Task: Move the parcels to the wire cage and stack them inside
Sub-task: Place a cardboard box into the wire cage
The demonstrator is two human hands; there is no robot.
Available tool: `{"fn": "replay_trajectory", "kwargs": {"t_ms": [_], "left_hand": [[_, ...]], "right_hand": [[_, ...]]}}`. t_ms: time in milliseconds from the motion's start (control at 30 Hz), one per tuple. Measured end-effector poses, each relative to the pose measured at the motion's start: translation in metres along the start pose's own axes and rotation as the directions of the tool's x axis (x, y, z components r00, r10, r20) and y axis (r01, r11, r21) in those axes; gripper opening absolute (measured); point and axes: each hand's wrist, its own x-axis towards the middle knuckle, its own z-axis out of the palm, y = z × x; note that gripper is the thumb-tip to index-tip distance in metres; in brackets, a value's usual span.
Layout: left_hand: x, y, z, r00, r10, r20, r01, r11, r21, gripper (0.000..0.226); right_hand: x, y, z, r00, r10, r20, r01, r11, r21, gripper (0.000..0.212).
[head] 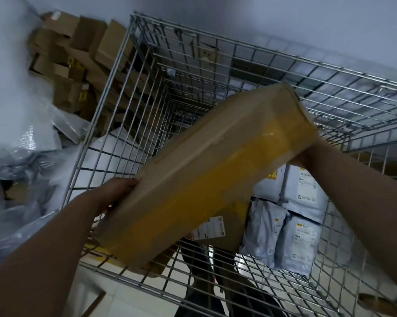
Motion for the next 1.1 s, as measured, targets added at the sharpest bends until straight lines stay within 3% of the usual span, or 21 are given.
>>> {"fn": "replay_trajectory", "kwargs": {"t_ms": [167,367,467,600,700,767,900,1100], "left_hand": [[0.000,-0.007,-0.005,0.997,-0.071,0.032,0.072,0.997,-0.021,0.053],[0.004,-0.006,0.005,0.991,-0.084,0.104,0.091,0.994,-0.062,0.054],[0.005,-0.008,0.007,0.985,-0.073,0.154,0.092,0.988,-0.124,0.049],[0.007,-0.016,0.011,0.982,-0.032,0.185,0.079,0.965,-0.252,0.046],[0.010,-0.020,0.018,0.988,-0.043,0.147,0.092,0.935,-0.342,0.048],[0.014,-0.022,0.022,0.987,-0.068,0.148,0.120,0.921,-0.371,0.055],[0.026,-0.033,0.026,0.985,-0.111,0.131,0.155,0.901,-0.405,0.062],[0.044,-0.051,0.029,0.980,-0.122,0.156,0.177,0.893,-0.414,0.072]], "right_hand": [[0.014,-0.009,0.034,0.997,0.030,0.077,-0.030,1.000,0.006,0.027],[0.027,-0.017,0.058,0.995,-0.030,0.100,0.015,0.988,0.154,0.055],[0.038,-0.027,0.072,0.991,-0.040,0.126,0.016,0.982,0.187,0.041],[0.064,-0.020,0.087,0.991,0.078,0.110,-0.091,0.989,0.119,0.021],[0.081,-0.008,0.103,0.983,0.141,0.114,-0.153,0.982,0.110,0.041],[0.090,0.001,0.115,0.979,0.167,0.121,-0.176,0.982,0.069,0.030],[0.106,0.017,0.132,0.981,0.196,-0.012,-0.195,0.981,0.016,0.049],[0.128,0.046,0.142,0.955,0.286,0.074,-0.286,0.958,-0.013,0.070]]}}
